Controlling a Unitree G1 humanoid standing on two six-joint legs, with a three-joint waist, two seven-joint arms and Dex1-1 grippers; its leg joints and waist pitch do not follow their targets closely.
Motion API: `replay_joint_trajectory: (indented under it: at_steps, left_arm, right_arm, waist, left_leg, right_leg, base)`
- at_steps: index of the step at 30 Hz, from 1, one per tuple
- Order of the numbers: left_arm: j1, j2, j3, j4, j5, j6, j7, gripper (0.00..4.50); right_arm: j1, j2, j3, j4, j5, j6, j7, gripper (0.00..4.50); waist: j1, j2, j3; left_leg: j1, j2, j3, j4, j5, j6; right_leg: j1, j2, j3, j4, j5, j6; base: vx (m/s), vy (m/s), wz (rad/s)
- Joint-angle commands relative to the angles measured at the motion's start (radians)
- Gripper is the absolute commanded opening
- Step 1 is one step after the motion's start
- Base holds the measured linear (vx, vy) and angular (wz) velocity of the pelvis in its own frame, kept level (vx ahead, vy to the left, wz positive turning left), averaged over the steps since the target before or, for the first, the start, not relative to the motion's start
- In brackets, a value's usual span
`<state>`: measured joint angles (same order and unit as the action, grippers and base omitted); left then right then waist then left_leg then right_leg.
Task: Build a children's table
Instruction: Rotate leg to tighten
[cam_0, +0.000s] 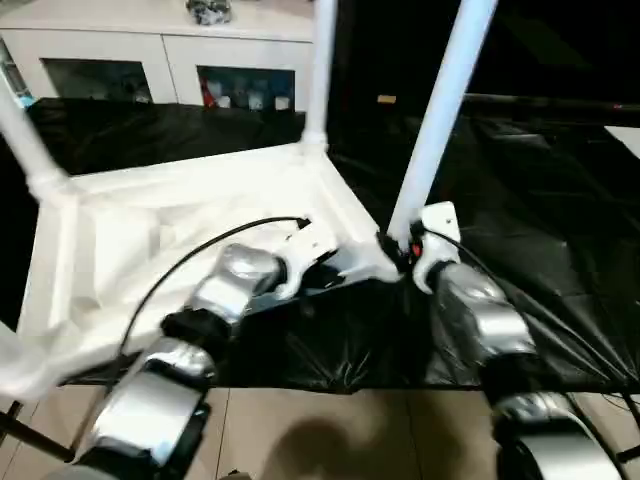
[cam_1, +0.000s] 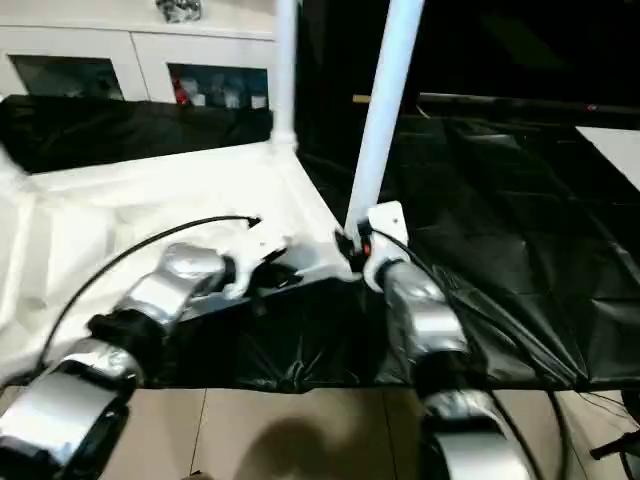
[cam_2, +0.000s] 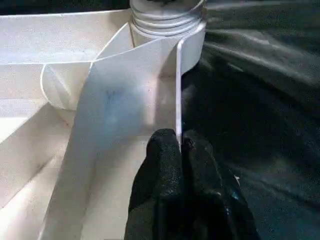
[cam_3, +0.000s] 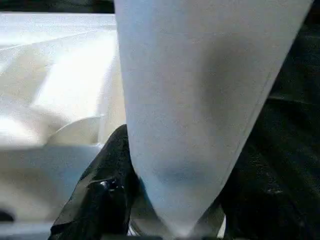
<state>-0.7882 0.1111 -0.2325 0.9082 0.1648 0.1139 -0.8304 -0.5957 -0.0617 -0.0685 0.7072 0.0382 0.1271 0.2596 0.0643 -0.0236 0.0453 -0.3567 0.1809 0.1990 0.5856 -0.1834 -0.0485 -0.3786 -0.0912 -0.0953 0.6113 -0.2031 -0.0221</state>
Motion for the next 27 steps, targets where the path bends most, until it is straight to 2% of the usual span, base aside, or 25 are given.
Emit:
replay_joint_trajectory:
  at_steps: [1, 2, 4, 6, 8, 11, 13, 15, 19, 23, 24, 27]
  left_arm:
    - [-0.048, -0.081, -0.014, -0.025, -0.018, -0.014, 0.033, 0.00]
    - [-0.048, -0.084, -0.015, -0.027, -0.015, -0.016, 0.036, 0.00]
    - [-0.044, -0.085, -0.021, -0.036, -0.015, -0.015, 0.030, 0.00]
    - [-0.032, -0.074, -0.029, -0.048, -0.016, -0.030, 0.005, 0.00]
    - [-0.021, -0.064, -0.036, -0.057, -0.015, -0.048, -0.021, 0.00]
    - [0.005, -0.030, -0.056, -0.078, -0.010, -0.086, -0.084, 0.00]
    - [0.013, -0.018, -0.058, -0.085, -0.015, -0.090, -0.107, 0.00]
    - [0.019, -0.001, -0.057, -0.092, -0.021, -0.097, -0.130, 0.00]
    - [0.018, 0.032, -0.055, -0.085, -0.021, -0.114, -0.167, 0.00]
    - [0.019, 0.057, -0.058, -0.089, -0.027, -0.134, -0.215, 0.00]
    - [0.023, 0.073, -0.061, -0.095, -0.032, -0.148, -0.253, 0.00]
    - [0.029, 0.091, -0.063, -0.105, -0.038, -0.160, -0.299, 0.00]
  right_arm:
    - [0.007, 0.084, 0.080, 0.083, -0.014, 0.002, 0.008, 1.96]
    - [0.001, 0.093, 0.071, 0.093, -0.004, -0.013, 0.011, 1.96]
    - [-0.009, 0.106, 0.050, 0.103, 0.008, -0.021, 0.011, 2.51]
    - [-0.016, 0.105, 0.038, 0.100, 0.023, -0.028, 0.039, 2.67]
    - [-0.020, 0.097, 0.037, 0.098, 0.029, -0.031, 0.069, 2.83]
    - [-0.029, 0.046, 0.069, 0.109, -0.006, -0.062, 0.103, 3.14]
    - [-0.029, 0.028, 0.065, 0.102, 0.003, -0.064, 0.131, 3.32]
    - [-0.029, 0.004, 0.051, 0.091, 0.026, -0.056, 0.185, 3.50]
    - [-0.013, -0.070, 0.079, 0.042, 0.025, -0.037, 0.329, 3.84]
    - [0.012, -0.133, 0.125, -0.007, 0.014, -0.033, 0.461, 4.11]
    - [0.038, -0.180, 0.161, -0.055, 0.017, -0.022, 0.564, 4.11]
    - [0.074, -0.234, 0.193, -0.124, 0.039, 0.002, 0.696, 4.11]
  waist:
    - [0.001, 0.002, -0.054]
    - [0.001, 0.001, -0.055]
    - [0.002, 0.002, -0.057]
    - [0.001, 0.003, -0.056]
    - [0.001, 0.003, -0.054]
    - [-0.001, 0.003, -0.054]
    - [-0.002, 0.002, -0.056]
    - [0.000, 0.002, -0.057]
    - [0.002, 0.000, -0.059]
    - [0.005, -0.002, -0.059]
    - [0.006, 0.000, -0.059]
    - [0.019, -0.001, -0.056]
  left_leg:
    - [0.012, 0.060, -0.032, -0.077, -0.242, -0.003]
    - [0.011, 0.060, -0.031, -0.076, -0.224, 0.007]
    - [0.008, 0.059, -0.031, -0.075, -0.205, 0.024]
    - [0.007, 0.059, -0.029, -0.074, -0.189, 0.039]
    - [0.006, 0.060, -0.030, -0.075, -0.205, 0.042]
    - [0.007, 0.062, -0.031, -0.077, -0.222, 0.034]
    - [0.007, 0.062, -0.030, -0.076, -0.209, 0.036]
    - [0.005, 0.062, -0.028, -0.073, -0.183, 0.054]
    - [0.001, 0.062, -0.026, -0.068, -0.134, 0.088]
    - [0.000, 0.063, -0.025, -0.064, -0.131, 0.103]
    - [0.000, 0.064, -0.026, -0.065, -0.139, 0.102]
    - [0.001, 0.066, -0.024, -0.063, -0.148, 0.106]
  right_leg:
    - [0.029, -0.085, 0.066, -0.089, -0.226, -0.192]
    - [0.030, -0.082, 0.066, -0.084, -0.190, -0.200]
    - [0.035, -0.082, 0.065, -0.079, -0.150, -0.209]
    - [0.036, -0.080, 0.065, -0.077, -0.118, -0.220]
    - [0.037, -0.081, 0.064, -0.080, -0.145, -0.218]
    - [0.036, -0.083, 0.065, -0.082, -0.176, -0.213]
    - [0.037, -0.081, 0.065, -0.079, -0.151, -0.218]
    - [0.040, -0.081, 0.066, -0.074, -0.104, -0.234]
    - [0.042, -0.080, 0.064, -0.064, -0.027, -0.255]
    - [0.042, -0.080, 0.063, -0.064, -0.025, -0.257]
    - [0.042, -0.081, 0.062, -0.065, -0.036, -0.259]
    - [0.044, -0.077, 0.062, -0.067, -0.054, -0.248]
  base:
    - [0.000, 0.000, 0.00]
    - [0.000, 0.000, 0.00]
    - [0.000, 0.000, 0.00]
    - [0.000, 0.000, 0.00]
    - [0.000, 0.000, 0.00]
    - [0.000, 0.000, 0.00]
    - [0.000, 0.000, 0.00]
    - [0.000, 0.000, 0.00]
    - [0.000, 0.000, 0.00]
    - [0.000, 0.000, 0.00]
    - [0.000, 0.000, 0.00]
    - [0.000, 0.000, 0.00]
